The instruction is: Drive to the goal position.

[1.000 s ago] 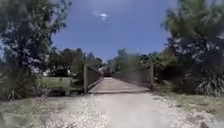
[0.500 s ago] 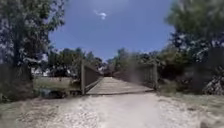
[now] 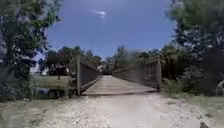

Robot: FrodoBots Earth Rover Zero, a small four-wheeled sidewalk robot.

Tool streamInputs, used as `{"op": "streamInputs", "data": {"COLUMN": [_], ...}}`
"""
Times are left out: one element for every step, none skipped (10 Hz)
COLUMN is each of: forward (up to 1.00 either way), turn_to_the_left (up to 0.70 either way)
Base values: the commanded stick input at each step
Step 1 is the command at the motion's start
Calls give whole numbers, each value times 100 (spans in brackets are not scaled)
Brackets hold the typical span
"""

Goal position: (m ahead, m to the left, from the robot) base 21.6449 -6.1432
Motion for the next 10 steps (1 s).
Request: {"op": "streamInputs", "data": {"forward": [70, 70, 70, 70, 70, 70, 70, 70, 70, 70], "turn_to_the_left": [0, 0, 0, 0, 0, 0, 0, 0, 0, 0]}}
